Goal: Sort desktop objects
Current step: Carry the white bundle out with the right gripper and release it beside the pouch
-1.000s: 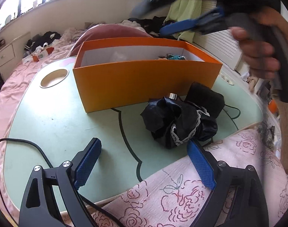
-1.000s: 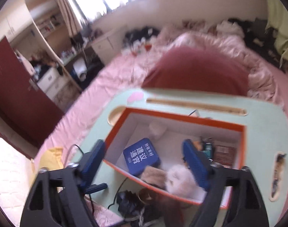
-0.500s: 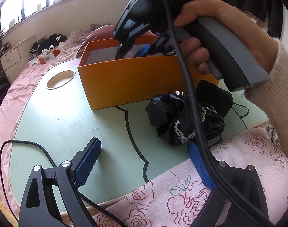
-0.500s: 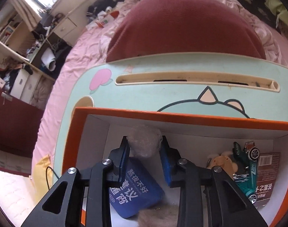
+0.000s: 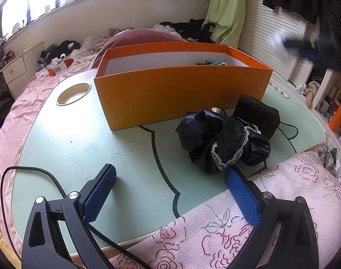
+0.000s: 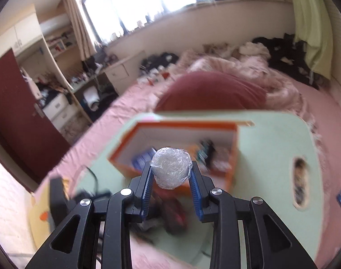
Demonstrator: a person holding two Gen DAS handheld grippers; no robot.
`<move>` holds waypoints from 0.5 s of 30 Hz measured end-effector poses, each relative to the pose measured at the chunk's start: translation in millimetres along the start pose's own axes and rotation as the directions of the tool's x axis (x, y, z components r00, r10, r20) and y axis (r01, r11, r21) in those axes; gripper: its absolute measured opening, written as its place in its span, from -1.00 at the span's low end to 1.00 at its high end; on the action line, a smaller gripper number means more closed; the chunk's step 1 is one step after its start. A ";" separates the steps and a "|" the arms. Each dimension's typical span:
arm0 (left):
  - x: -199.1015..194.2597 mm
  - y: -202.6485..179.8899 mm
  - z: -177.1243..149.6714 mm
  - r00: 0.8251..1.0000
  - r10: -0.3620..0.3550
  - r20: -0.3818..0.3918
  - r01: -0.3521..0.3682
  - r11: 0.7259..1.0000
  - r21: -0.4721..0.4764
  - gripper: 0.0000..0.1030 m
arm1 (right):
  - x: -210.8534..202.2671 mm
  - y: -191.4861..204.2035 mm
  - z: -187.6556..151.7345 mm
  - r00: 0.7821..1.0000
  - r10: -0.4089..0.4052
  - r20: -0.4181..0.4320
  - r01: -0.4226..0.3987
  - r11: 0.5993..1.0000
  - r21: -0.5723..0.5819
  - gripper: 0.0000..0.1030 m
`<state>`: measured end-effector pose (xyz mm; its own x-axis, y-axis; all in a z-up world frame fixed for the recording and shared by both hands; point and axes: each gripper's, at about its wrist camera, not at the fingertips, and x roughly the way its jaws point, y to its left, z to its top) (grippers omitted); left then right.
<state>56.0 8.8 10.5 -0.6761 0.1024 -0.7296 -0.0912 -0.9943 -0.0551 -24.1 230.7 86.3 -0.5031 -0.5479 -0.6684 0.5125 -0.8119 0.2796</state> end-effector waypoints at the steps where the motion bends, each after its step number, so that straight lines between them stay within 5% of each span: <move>1: -0.1 0.4 0.1 1.000 0.000 0.000 0.000 1.000 0.000 0.89 | 1.7 -7.3 -14.4 0.999 -0.034 -0.019 0.034 0.999 0.002 -0.41; 6: -0.2 1.6 -1.0 1.000 0.005 -0.001 -0.005 1.000 0.005 0.89 | 41.3 -28.3 -58.2 0.993 -0.057 -0.105 0.060 0.998 0.028 -0.41; 11: -0.2 1.3 -1.1 1.000 0.005 -0.001 -0.005 1.000 0.004 0.89 | 61.6 -22.0 -62.0 0.997 -0.074 -0.035 0.075 0.997 0.014 -0.39; 13: -0.1 1.0 -0.8 1.000 0.005 0.000 -0.005 1.000 0.004 0.89 | 61.8 -22.7 -65.8 0.999 -0.050 0.001 0.050 0.998 0.028 -0.24; 15: -0.2 1.1 -0.8 1.000 0.006 -0.001 -0.006 1.000 0.005 0.89 | 53.2 -23.9 -71.1 0.998 -0.052 0.046 0.050 0.998 0.049 0.39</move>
<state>56.5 7.6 10.0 -0.6761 0.0969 -0.7304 -0.0909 -0.9947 -0.0479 -13.6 235.3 -4.9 -0.5610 -0.5133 -0.6495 0.4518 -0.8472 0.2794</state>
